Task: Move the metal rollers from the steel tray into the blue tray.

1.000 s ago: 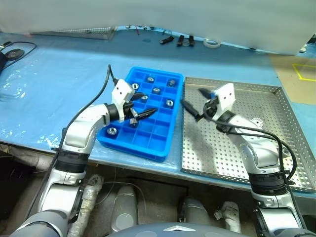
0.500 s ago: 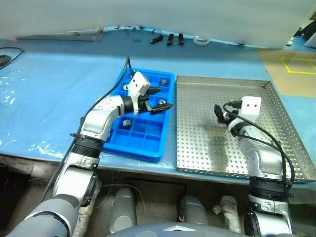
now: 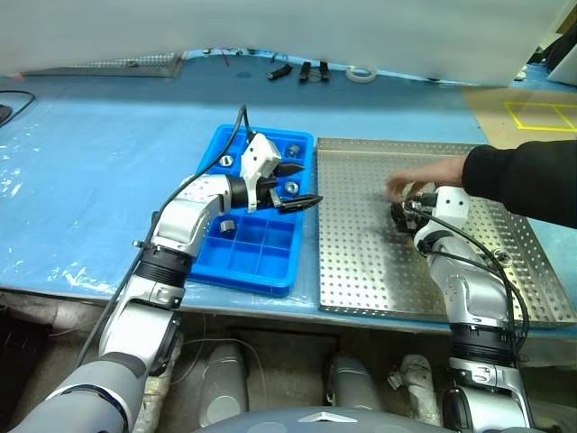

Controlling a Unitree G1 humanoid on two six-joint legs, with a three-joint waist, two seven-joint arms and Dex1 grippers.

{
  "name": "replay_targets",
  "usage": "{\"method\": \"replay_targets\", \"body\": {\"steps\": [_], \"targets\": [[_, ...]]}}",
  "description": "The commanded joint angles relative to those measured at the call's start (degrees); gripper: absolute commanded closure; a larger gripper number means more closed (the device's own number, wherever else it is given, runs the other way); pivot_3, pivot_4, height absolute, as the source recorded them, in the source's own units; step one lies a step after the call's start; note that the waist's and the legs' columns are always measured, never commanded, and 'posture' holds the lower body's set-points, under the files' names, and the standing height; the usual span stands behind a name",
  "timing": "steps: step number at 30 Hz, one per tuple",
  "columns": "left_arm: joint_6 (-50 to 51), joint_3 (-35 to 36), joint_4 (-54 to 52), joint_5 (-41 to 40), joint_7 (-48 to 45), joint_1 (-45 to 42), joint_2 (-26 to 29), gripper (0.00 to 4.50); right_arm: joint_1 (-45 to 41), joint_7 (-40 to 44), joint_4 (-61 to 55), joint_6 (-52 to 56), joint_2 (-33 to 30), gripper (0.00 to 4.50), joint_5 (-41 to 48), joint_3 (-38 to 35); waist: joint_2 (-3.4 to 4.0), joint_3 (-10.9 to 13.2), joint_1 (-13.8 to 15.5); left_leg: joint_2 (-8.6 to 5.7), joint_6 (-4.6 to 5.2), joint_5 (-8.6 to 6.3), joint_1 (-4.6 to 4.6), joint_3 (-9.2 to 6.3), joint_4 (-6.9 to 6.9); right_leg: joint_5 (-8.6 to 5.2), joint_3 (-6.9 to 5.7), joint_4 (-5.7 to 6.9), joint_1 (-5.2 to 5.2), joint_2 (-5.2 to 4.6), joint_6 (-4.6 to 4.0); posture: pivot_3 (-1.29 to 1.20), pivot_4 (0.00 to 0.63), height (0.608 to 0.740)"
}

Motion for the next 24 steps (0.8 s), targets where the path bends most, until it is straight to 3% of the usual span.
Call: {"method": "replay_targets", "body": {"steps": [1,16,24], "targets": [[-0.02,0.39,-2.72,-0.67,0.03,-0.02,0.60,0.04,-1.08,0.38,-1.42,-1.79,0.18,0.00,0.09,-0.17,0.00,0.00,-0.01,0.00,0.00,0.00,0.00,0.00,0.00,0.00,0.00,0.00,0.00,0.00,0.00,-0.17,0.150,0.740],[-0.33,0.10,-2.56,-0.49,-0.19,0.08,1.10,0.04,-0.74,2.02,-3.52,-1.22,0.83,0.00,1.15,-0.27,0.00,0.00,-0.11,0.01,0.03,-0.01,0.01,0.07,0.00,0.00,0.00,0.01,-0.04,0.00,-0.01,-0.17,0.150,0.740],[-0.47,-0.30,-2.31,-0.37,-0.49,0.11,1.21,0.04,2.09,10.42,-12.88,1.83,-0.96,0.00,5.63,2.22,0.00,0.00,-0.21,0.09,0.23,-0.14,0.12,0.18,-0.07,0.01,0.03,-0.02,-0.03,0.03,-0.03,-0.18,0.150,0.740]]}}
